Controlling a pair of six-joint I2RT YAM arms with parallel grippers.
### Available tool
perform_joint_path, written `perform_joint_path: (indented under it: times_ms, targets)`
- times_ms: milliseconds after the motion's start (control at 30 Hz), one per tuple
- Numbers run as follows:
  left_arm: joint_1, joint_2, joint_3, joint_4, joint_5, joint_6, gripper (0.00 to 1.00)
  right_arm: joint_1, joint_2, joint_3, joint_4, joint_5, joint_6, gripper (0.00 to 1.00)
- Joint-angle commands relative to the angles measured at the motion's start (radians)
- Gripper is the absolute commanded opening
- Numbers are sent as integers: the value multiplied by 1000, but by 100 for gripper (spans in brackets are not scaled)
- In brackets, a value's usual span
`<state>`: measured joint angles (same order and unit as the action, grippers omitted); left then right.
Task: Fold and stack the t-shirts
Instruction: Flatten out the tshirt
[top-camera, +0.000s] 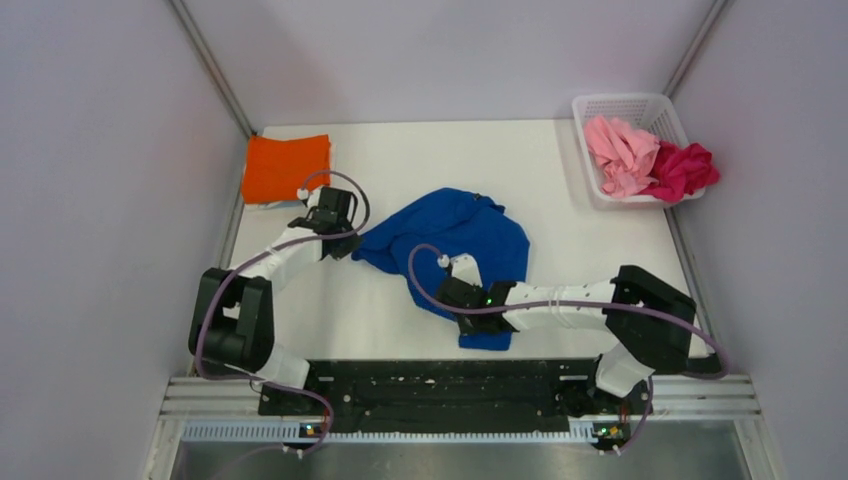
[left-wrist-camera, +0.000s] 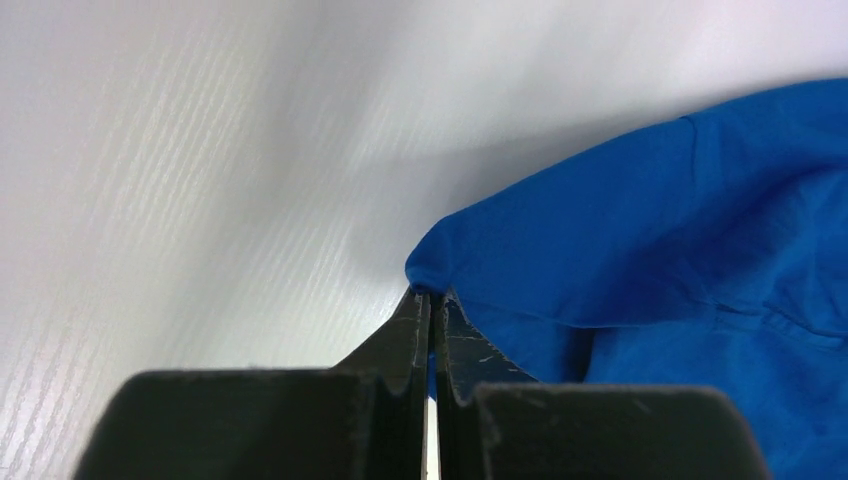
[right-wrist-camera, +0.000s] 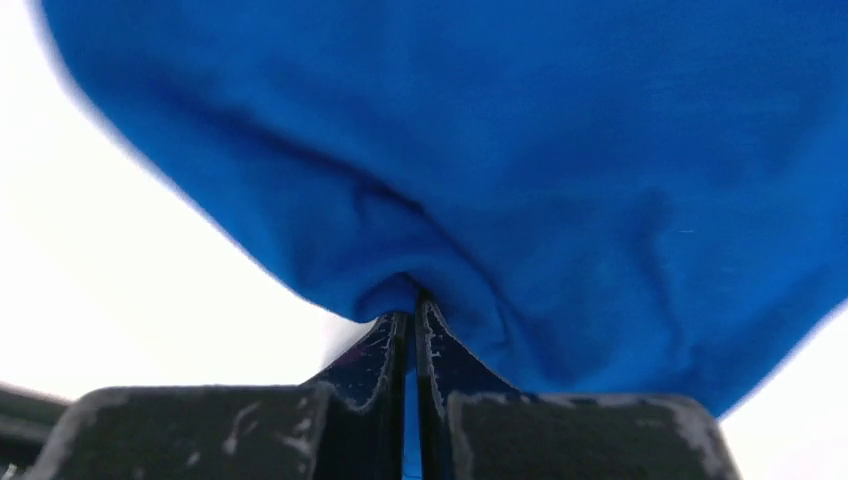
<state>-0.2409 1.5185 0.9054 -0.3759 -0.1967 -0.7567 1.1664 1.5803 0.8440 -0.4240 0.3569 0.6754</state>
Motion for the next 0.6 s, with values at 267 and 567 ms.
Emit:
perform_joint_path:
  times_ms: [267,567]
  targets:
    - [14,-118,147,-15,-71,14,0,-313,-291,75,59,241,-256,0]
    - [14,-406,295,152,-42,112,0,-442,-611,284,145,17,-694,0]
